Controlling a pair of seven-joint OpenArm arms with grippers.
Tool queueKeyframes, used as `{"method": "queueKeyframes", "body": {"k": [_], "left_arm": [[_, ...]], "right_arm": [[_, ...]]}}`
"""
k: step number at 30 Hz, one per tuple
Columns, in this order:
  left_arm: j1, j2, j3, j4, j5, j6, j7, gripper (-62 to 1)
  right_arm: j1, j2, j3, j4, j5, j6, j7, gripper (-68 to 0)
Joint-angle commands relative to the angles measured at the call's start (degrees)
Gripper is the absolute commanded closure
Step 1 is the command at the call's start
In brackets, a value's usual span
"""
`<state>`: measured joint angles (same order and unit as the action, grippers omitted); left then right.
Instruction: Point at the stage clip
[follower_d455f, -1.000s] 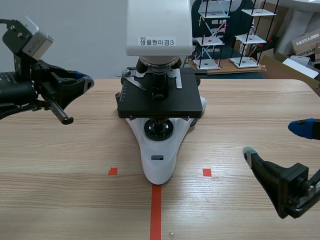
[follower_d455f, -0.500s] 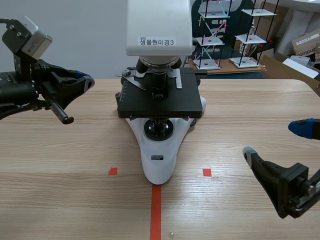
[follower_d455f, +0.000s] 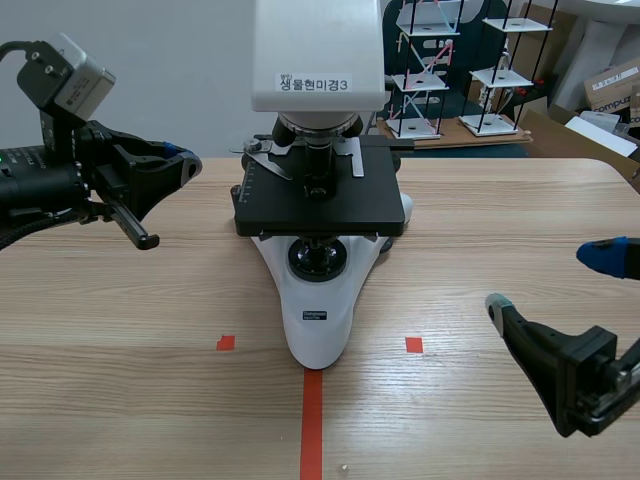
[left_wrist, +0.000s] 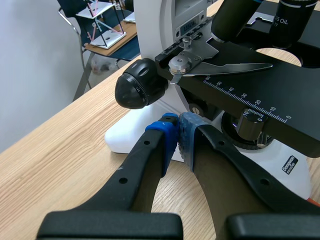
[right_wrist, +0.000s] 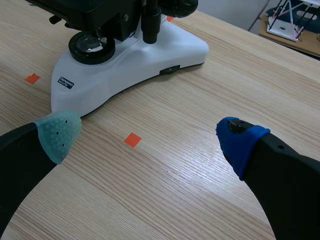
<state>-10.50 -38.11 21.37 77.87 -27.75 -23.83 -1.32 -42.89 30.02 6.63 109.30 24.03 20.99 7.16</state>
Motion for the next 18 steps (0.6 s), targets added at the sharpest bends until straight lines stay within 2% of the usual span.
{"method": "queueKeyframes", "body": {"k": [1, 18], "left_arm": [[-1.1, 0.0, -0.2, 0.9, -0.7, 0.2, -0.8, -4.1], [-1.1, 0.0, -0.2, 0.9, -0.7, 0.2, -1.7, -4.1]], "right_arm": [[-0.1, 0.6, 0.5, 0.9, 0.4, 0.0, 0.7, -59.5], [-0.1, 0.6, 0.5, 0.9, 0.4, 0.0, 0.7, -59.5]]}}
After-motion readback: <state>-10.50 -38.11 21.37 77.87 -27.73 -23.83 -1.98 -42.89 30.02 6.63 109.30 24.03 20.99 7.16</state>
